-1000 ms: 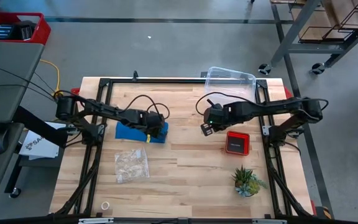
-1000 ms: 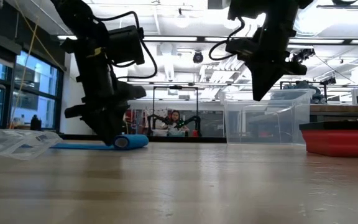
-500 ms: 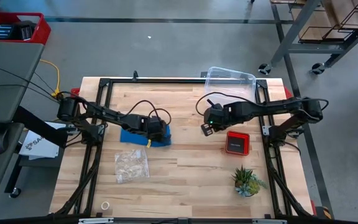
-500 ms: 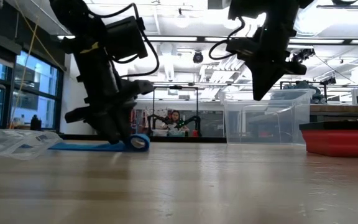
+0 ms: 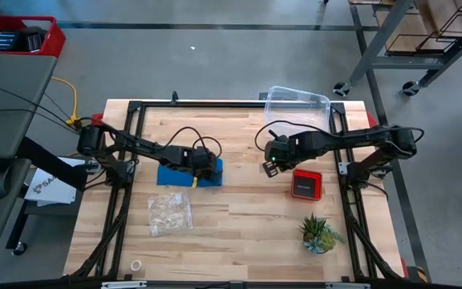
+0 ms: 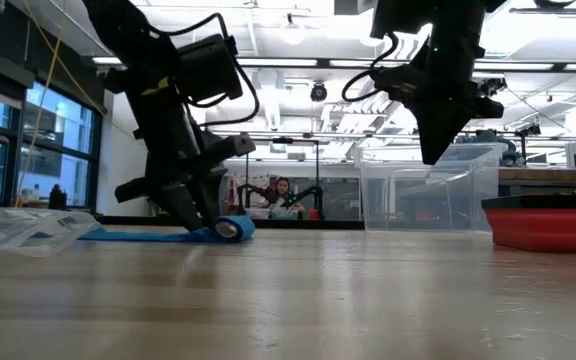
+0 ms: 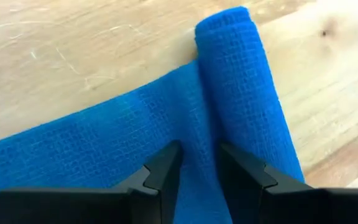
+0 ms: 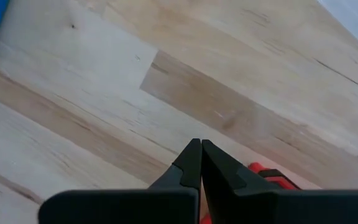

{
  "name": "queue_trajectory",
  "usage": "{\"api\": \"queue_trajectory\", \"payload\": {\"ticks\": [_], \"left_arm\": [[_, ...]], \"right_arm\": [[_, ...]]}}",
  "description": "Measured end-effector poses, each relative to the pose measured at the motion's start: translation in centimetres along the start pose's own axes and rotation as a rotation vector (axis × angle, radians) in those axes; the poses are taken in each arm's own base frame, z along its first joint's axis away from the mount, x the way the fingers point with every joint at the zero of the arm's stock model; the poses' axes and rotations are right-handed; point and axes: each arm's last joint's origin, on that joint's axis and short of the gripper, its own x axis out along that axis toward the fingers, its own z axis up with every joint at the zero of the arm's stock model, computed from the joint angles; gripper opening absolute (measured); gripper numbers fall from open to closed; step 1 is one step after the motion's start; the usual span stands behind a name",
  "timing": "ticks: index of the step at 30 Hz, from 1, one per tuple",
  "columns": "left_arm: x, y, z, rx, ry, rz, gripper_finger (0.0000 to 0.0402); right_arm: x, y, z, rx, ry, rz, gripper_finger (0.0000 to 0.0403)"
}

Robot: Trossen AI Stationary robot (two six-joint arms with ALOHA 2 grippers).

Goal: Roll bandage
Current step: Roll the blue bandage

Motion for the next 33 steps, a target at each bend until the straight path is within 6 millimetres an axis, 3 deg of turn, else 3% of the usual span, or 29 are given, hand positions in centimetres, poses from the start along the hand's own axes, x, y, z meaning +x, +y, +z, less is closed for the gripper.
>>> {"api": "queue_trajectory", "payload": {"ticks": [16, 24, 29, 33], "left_arm": [[-3.1, 1.9, 1.1, 0.076, 0.02, 0.087, 0.0103], [-6.3, 5.2, 0.0, 0.114, 0.098, 0.404, 0.0103], [-9.2, 6.5, -0.4, 0.133, 0.071, 0.444, 0.0103], [-10.6, 9.3, -2.0, 0.069, 0.082, 0.496, 0.0103]], "right_arm": [[0.0, 0.0, 0.0, -0.015, -0.001, 0.0, 0.0], [0.0, 0.6, 0.3, -0.005, -0.024, 0.073, 0.0], [-0.1, 1.1, 0.6, 0.001, -0.044, 0.124, 0.0], [-0.1, 1.2, 0.7, 0.002, -0.041, 0.144, 0.0]]}}
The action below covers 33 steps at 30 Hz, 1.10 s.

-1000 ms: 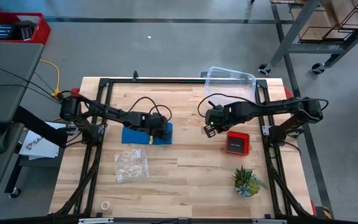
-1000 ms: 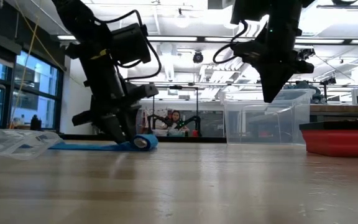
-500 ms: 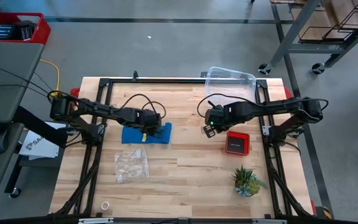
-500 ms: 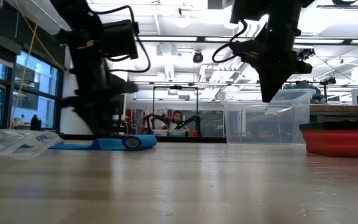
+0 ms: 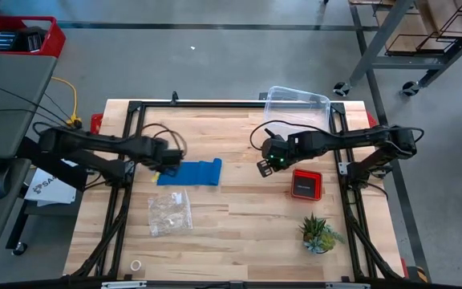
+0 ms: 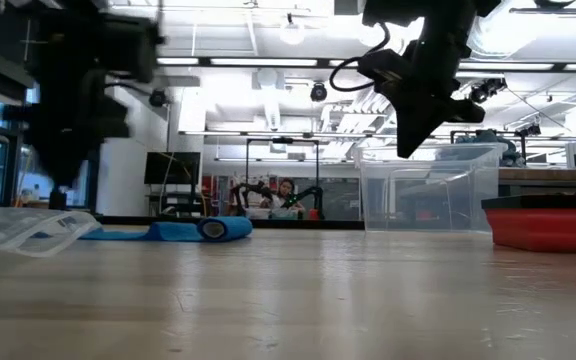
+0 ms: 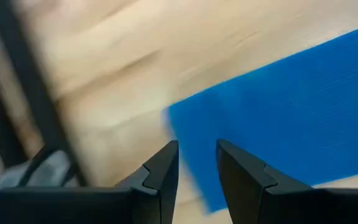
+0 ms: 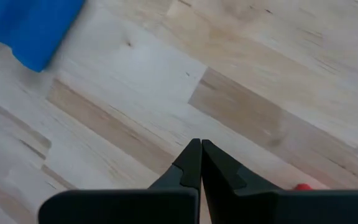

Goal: Roll bandage
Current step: Roll the blue bandage

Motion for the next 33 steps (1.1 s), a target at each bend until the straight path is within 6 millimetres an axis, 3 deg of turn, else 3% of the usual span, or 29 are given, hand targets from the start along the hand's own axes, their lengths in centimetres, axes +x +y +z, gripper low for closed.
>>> {"api": "queue_trajectory", "payload": {"ticks": [3, 6, 12, 20, 26, 33], "left_arm": [[0.5, 1.4, -1.2, -0.071, 0.028, -0.052, 0.0103], [0.3, 1.6, -1.4, -0.107, -0.004, -0.13, 0.0103], [1.4, 1.5, -1.6, -0.117, -0.011, -0.113, 0.0097], [4.0, 0.8, -2.3, -0.139, 0.037, -0.057, 0.0009], [4.4, 0.4, -2.3, -0.138, 0.02, -0.046, 0.0001], [4.4, 0.6, -2.3, -0.117, 0.023, -0.023, 0.0001]], "right_arm": [[0.0, 0.1, 0.0, -0.001, 0.001, 0.005, 0.0], [0.0, 0.1, 0.0, 0.0, -0.003, 0.013, 0.0], [1.2, 0.7, 0.2, 0.049, -0.039, 0.138, 0.0], [3.0, 1.6, 0.5, 0.229, -0.123, 0.372, 0.0], [4.9, 4.8, 2.6, 0.304, -0.194, 0.607, 0.0], [9.5, 11.0, 5.9, 0.215, -0.117, 0.621, 0.0]]}}
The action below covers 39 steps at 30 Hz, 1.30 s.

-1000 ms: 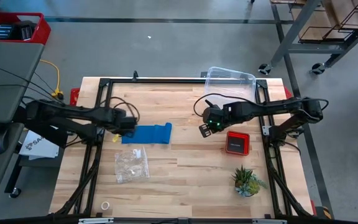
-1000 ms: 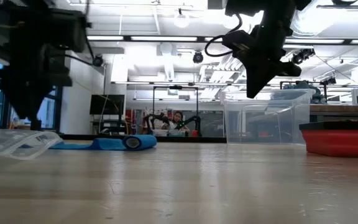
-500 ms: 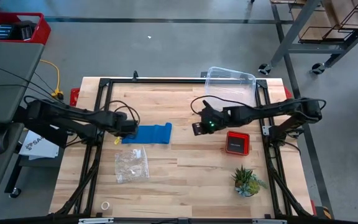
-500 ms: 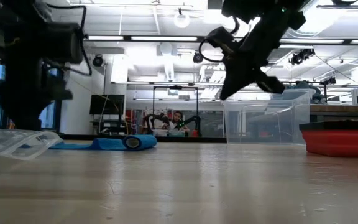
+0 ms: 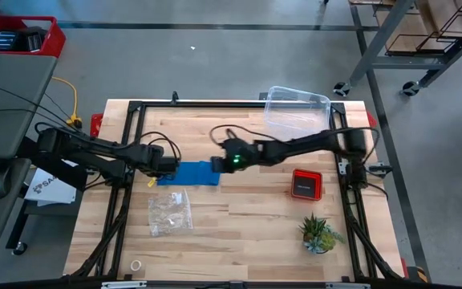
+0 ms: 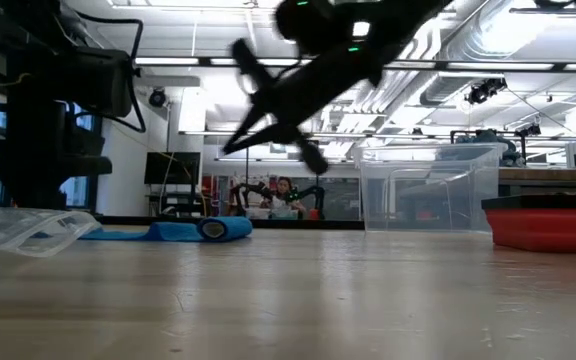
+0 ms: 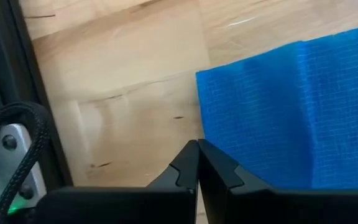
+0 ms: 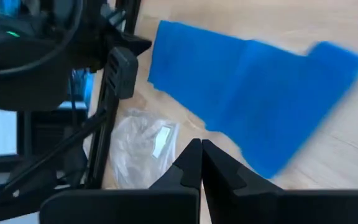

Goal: Roll bandage
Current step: Roll the blue bandage

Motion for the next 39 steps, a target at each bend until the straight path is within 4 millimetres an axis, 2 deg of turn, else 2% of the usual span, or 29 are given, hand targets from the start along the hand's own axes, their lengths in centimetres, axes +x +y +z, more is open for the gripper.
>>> {"api": "queue_trajectory", "payload": {"ticks": [3, 8, 14, 25, 34, 39], "left_arm": [[0.0, 0.0, 0.0, 0.002, 0.006, 0.001, 0.0001], [0.0, 0.0, 0.0, 0.009, 0.012, -0.002, 0.0], [0.3, 0.0, -0.2, -0.001, 0.024, -0.013, 0.0], [0.8, -0.3, -0.8, -0.033, 0.022, -0.061, 0.0], [0.9, -1.6, -0.2, -0.035, -0.057, -0.16, 0.0], [0.7, -2.2, 0.3, -0.009, -0.064, -0.13, 0.0]], "right_arm": [[2.3, 0.7, 0.7, 0.002, 0.023, -0.051, 0.0], [5.3, -0.2, 1.5, 0.002, 0.073, -0.21, 0.0], [7.8, -0.1, 1.8, 0.002, 0.077, -0.228, 0.0], [6.0, -1.8, 1.1, -0.069, 0.161, -0.533, 0.0], [4.2, -1.2, -0.3, -0.138, 0.207, -0.643, 0.0], [3.4, -0.8, -1.0, -0.154, 0.234, -0.678, 0.0]]}}
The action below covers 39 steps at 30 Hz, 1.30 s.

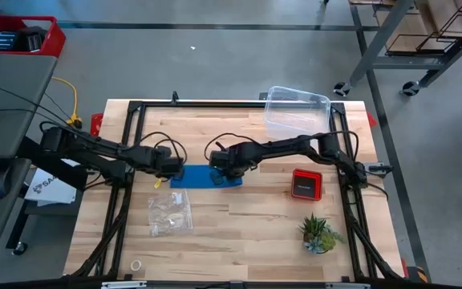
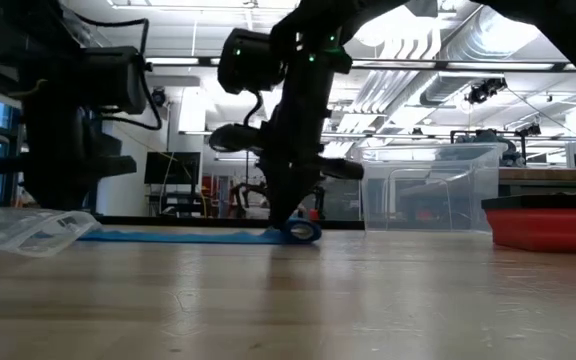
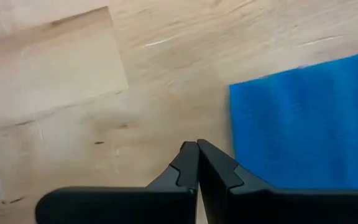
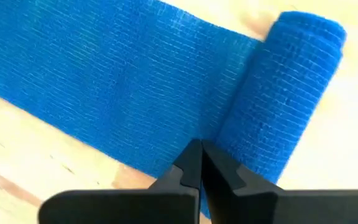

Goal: Roll bandage
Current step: Roll the blue bandage

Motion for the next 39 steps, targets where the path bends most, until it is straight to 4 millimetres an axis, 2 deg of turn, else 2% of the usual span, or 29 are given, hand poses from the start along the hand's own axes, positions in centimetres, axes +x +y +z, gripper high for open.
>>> {"api": "queue_trajectory", "payload": {"ticks": [4, 8, 12, 14, 17, 21, 28, 34, 39], "left_arm": [[-1.6, 0.4, 0.7, 0.064, -0.088, 0.059, 0.0], [-2.4, 0.7, 1.1, 0.073, -0.12, 0.043, 0.0], [-2.8, 0.9, 1.1, 0.033, -0.141, 0.021, 0.0], [-2.8, 0.8, 1.1, 0.027, -0.157, 0.006, 0.0], [-2.7, 0.7, 1.0, 0.016, -0.151, -0.008, 0.0], [-2.7, 0.2, 0.9, -0.017, -0.145, -0.053, 0.0], [-3.3, -1.6, 0.0, -0.033, -0.126, -0.235, 0.0], [-3.2, -2.1, -0.7, -0.03, -0.12, -0.251, 0.0], [-1.9, -2.7, -1.4, 0.021, -0.072, -0.188, 0.0]], "right_arm": [[-1.9, 0.3, 0.0, -0.012, -0.055, 0.031, 0.0], [-3.8, 0.1, 0.6, -0.012, -0.128, 0.04, 0.0], [-6.4, -0.7, 0.9, -0.028, -0.172, 0.015, 0.0], [-6.9, -1.6, 0.9, -0.062, -0.144, -0.044, 0.0], [-6.4, -2.7, 0.7, -0.128, -0.034, -0.108, 0.0], [-4.8, -3.7, 0.4, -0.132, 0.002, -0.131, 0.0], [-0.5, -5.5, -1.2, -0.089, 0.11, -0.105, 0.0], [0.0, -5.5, -1.5, -0.105, 0.099, -0.08, 0.0], [0.0, -5.1, -1.1, -0.092, 0.065, -0.033, 0.0]]}}
